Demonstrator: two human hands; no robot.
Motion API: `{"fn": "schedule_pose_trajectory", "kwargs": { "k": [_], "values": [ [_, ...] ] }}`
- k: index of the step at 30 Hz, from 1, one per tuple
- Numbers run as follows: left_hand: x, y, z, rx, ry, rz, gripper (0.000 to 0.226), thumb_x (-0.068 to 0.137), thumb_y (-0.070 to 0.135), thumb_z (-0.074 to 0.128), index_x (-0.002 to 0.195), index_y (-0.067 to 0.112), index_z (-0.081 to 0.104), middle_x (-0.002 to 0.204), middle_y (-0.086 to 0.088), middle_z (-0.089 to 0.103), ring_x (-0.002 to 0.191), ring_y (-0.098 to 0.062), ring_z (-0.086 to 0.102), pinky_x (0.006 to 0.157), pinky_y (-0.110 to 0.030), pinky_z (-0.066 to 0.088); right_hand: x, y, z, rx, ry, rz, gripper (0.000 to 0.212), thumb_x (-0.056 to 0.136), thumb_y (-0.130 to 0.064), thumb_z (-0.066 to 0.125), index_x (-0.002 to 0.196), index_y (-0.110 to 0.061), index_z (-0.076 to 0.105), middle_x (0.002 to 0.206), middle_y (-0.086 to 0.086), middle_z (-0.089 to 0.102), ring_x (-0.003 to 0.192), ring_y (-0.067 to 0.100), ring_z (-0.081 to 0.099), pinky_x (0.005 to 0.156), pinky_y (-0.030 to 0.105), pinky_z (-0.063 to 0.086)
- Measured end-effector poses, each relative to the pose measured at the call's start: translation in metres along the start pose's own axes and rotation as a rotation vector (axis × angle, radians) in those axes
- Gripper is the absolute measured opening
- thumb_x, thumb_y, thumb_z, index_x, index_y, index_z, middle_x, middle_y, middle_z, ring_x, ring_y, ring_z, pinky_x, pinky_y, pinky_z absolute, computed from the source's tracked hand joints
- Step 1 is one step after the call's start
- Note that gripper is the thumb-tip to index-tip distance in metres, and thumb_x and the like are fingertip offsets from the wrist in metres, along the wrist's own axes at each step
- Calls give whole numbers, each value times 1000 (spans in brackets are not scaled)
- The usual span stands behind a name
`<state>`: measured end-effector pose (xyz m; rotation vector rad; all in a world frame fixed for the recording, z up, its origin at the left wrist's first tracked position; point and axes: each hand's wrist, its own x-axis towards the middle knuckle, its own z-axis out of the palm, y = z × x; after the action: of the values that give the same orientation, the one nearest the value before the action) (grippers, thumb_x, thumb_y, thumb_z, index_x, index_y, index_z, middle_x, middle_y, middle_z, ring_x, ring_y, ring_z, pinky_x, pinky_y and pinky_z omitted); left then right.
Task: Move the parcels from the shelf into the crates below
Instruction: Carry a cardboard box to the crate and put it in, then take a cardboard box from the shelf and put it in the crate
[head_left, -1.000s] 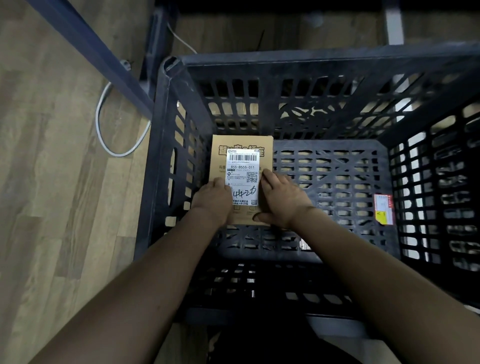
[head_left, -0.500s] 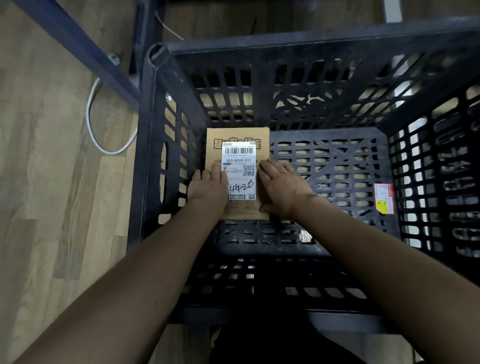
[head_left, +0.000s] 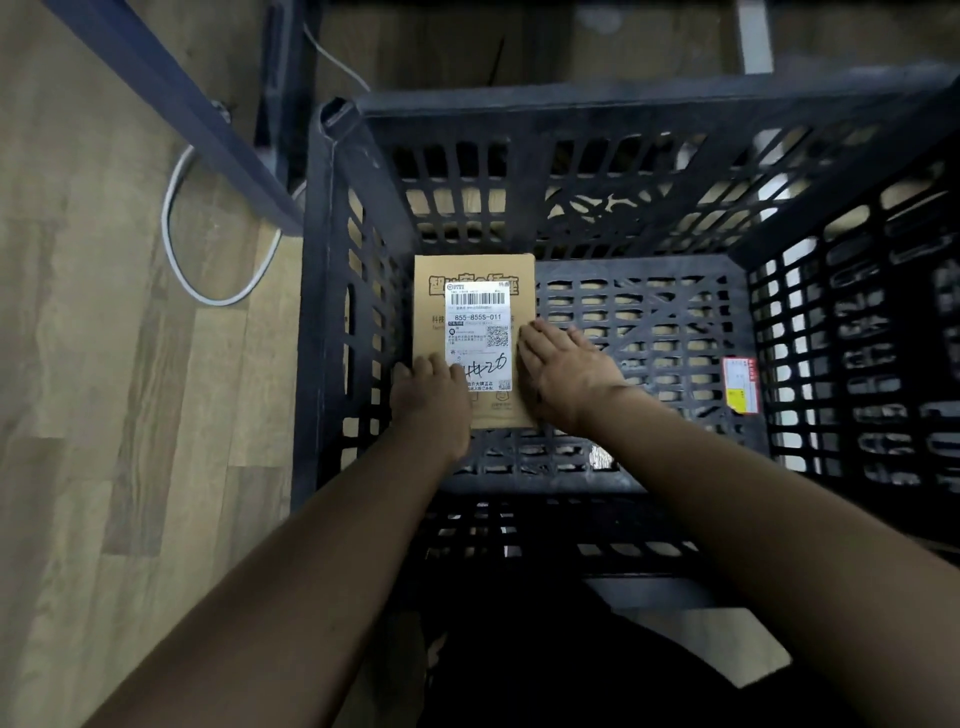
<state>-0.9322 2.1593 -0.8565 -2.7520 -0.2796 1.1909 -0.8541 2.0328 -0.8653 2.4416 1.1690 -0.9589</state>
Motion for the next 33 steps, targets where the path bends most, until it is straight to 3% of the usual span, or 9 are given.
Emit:
{"fn": "schedule_pose_trajectory", "kwargs": {
  "k": [8, 14, 21, 23, 33],
  "values": [
    [-132, -40, -115, -96, 105, -56, 59, 87, 36, 58, 138, 19, 34, 144, -11, 32, 133, -31, 30, 114, -44, 15, -113, -22, -116, 71, 20, -26, 81, 94, -39, 49, 152, -10, 1, 160, 6, 0, 147, 24, -3, 120, 40, 6],
    [-269, -77, -247, -191, 208, -29, 69, 92, 40, 50, 149, 23, 14, 154, -12, 18, 140, -29, 20, 116, -46, 8, -255, -22, -250, 131, 80, 57, 85, 91, -34, 55, 151, -11, 0, 158, 6, 4, 145, 25, 6, 119, 41, 8],
    [-422, -115, -386, -368, 440, -81, 59, 95, 42, 41, 148, 23, 22, 155, -9, 17, 141, -28, 17, 113, -42, 17, -392, -31, -410, 294, 331, 177, 73, 95, -31, 48, 152, -11, 6, 157, 6, 13, 143, 23, 14, 118, 37, 15],
    [-452, -121, -412, -453, 504, -95, 58, 95, 42, 42, 147, 23, 25, 156, -8, 16, 143, -25, 13, 116, -41, 13, -421, -37, -444, 330, 407, 192, 70, 95, -30, 46, 151, -10, 8, 157, 6, 15, 143, 23, 15, 117, 37, 16],
    [-522, -152, -489, -551, 827, -20, 49, 91, 35, 54, 136, 16, 48, 145, -9, 39, 138, -27, 26, 110, -42, 21, -499, -54, -523, 404, 722, 257, 59, 92, -24, 52, 145, -8, 32, 151, 10, 31, 139, 26, 27, 112, 37, 24]
  ]
}}
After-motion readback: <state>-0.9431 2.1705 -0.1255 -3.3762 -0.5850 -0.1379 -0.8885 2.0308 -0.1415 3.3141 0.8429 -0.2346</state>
